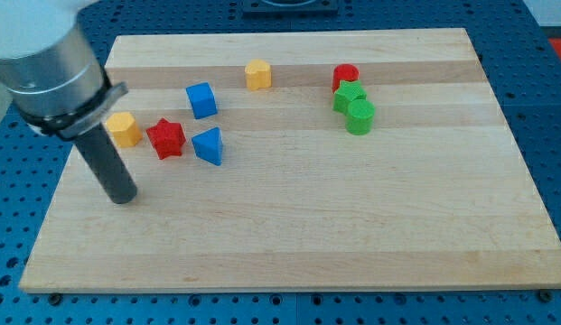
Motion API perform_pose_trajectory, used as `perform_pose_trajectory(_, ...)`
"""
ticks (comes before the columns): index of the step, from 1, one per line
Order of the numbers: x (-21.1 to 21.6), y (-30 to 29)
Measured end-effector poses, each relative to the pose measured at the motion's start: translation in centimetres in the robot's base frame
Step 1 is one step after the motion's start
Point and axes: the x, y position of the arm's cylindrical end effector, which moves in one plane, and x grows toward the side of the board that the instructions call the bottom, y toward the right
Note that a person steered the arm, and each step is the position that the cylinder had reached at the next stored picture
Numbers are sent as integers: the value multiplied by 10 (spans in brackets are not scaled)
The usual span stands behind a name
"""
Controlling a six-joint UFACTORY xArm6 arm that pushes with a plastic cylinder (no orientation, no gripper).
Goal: Push the red star to the bottom right of the heart
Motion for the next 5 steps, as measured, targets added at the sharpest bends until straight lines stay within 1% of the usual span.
perform_pose_trajectory(2,-38,-8)
perform_pose_trajectory(3,-51,3)
perform_pose_trajectory(5,-71,45)
